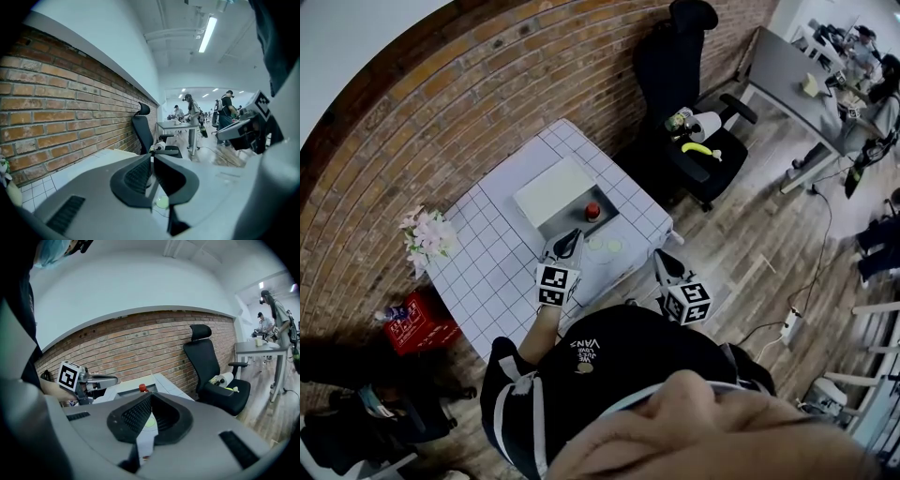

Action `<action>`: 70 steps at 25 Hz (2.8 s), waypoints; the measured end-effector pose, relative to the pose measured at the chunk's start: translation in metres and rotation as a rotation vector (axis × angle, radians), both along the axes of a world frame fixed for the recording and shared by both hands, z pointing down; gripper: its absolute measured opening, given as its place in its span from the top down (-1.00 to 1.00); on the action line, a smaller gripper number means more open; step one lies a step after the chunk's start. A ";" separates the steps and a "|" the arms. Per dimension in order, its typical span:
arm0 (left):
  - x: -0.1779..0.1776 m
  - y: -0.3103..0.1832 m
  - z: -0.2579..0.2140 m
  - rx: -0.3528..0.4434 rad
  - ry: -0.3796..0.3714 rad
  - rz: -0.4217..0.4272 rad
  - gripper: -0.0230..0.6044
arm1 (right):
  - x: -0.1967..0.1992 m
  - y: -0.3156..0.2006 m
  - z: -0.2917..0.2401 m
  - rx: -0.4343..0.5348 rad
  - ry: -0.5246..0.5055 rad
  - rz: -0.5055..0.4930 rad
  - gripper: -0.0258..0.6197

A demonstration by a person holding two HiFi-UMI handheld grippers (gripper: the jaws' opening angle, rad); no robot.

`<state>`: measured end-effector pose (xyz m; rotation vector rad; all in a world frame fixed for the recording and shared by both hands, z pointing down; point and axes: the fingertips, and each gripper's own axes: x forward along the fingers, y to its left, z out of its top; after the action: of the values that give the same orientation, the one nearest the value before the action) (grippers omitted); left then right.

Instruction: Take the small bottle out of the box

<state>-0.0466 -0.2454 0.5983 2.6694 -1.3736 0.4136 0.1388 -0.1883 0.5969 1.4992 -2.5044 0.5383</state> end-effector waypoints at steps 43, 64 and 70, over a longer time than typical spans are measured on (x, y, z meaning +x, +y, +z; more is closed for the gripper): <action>0.040 -0.096 0.101 -0.299 -0.120 -0.080 0.01 | 0.070 -0.045 0.017 -0.032 -0.025 0.034 0.92; 0.036 -0.119 0.149 -0.418 -0.219 -0.138 0.02 | 0.095 -0.067 0.022 -0.054 -0.028 0.033 0.92; 0.040 -0.119 0.154 -0.404 -0.247 -0.133 0.20 | 0.092 -0.072 0.022 -0.054 -0.032 0.023 0.92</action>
<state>-0.0062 -0.3648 0.7519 2.2430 -1.3439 0.9213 0.2310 -0.2608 0.6194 1.5135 -2.4782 0.6334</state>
